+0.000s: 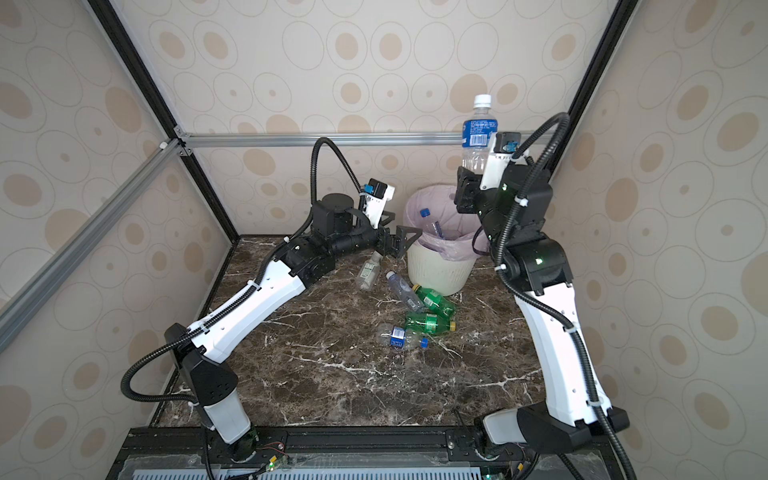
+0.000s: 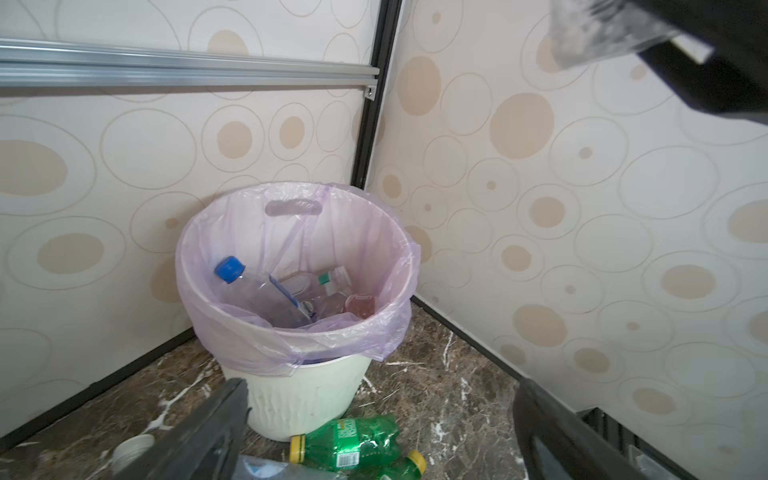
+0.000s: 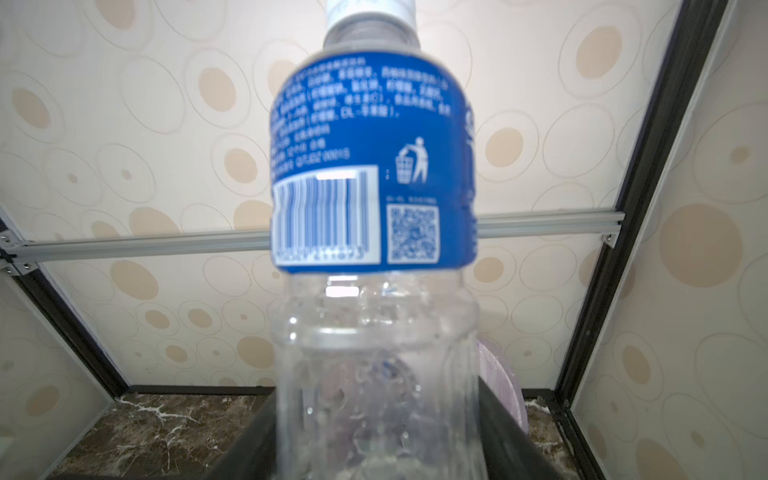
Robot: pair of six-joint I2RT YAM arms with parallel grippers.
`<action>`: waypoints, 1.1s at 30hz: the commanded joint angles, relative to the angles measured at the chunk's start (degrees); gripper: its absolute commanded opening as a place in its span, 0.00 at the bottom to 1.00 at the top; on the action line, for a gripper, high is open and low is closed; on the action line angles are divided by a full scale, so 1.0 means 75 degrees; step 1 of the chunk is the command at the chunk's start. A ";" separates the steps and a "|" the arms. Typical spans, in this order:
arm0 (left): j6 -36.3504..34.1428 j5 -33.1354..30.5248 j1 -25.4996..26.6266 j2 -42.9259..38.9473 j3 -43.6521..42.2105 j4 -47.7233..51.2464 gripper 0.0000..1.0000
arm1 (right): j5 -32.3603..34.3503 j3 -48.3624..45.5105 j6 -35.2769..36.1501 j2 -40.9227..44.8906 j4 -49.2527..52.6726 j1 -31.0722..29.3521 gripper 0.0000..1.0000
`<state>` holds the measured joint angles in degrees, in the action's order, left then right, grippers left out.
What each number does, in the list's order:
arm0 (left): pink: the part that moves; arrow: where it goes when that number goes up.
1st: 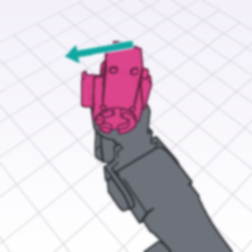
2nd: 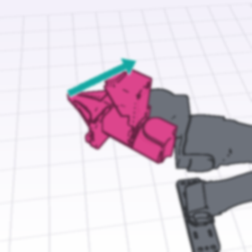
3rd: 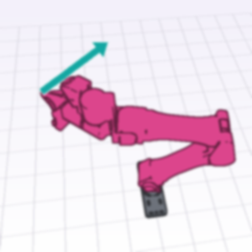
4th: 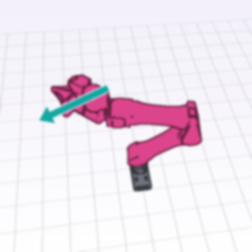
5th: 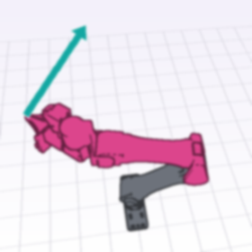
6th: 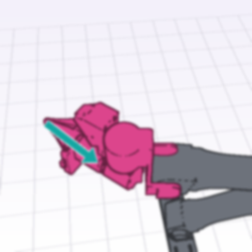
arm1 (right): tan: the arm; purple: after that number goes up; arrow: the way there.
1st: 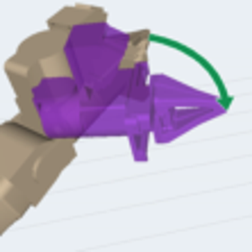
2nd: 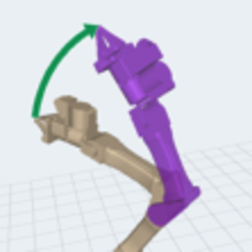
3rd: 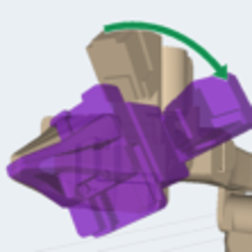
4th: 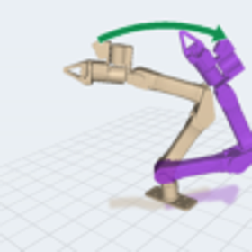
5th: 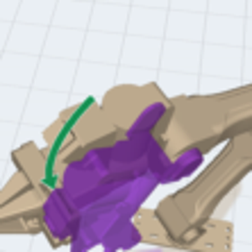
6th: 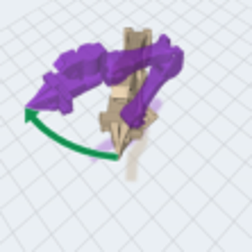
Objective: Throw the plastic bottles in the bin
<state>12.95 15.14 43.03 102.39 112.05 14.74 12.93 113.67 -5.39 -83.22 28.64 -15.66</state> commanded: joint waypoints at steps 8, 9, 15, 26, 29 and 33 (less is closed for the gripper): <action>-0.1636 -0.3861 0.0069 0.0559 0.0560 0.0798 0.99 | -0.0704 0.0220 -0.1003 -0.1674 0.1296 0.0629 0.96; -0.1686 -0.4020 0.0069 0.0524 0.0479 0.0696 0.99 | -0.0709 0.0118 -0.1016 -0.1574 0.1186 0.0630 0.98; -0.1738 -0.5286 0.0071 0.0374 -0.0042 0.0038 0.99 | -0.0753 0.0034 -0.1013 -0.1331 0.1256 0.0629 1.00; -0.2698 -0.6525 0.0088 0.0047 -0.1188 -0.1249 0.99 | -0.1311 -0.0814 -0.1371 -0.0761 0.0677 0.0635 1.00; -0.3015 -0.6829 0.0096 -0.0044 -0.1661 -0.1788 0.99 | -0.1606 -0.1155 -0.1508 -0.0582 0.0374 0.0628 1.00; -0.3125 -0.7122 0.0066 -0.0057 -0.1956 -0.2063 0.99 | -0.1832 -0.1481 -0.1420 -0.0462 0.0168 0.0471 1.00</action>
<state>-7.57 -34.54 43.20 103.22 96.84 3.14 1.32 103.63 -15.70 -89.25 32.91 -11.20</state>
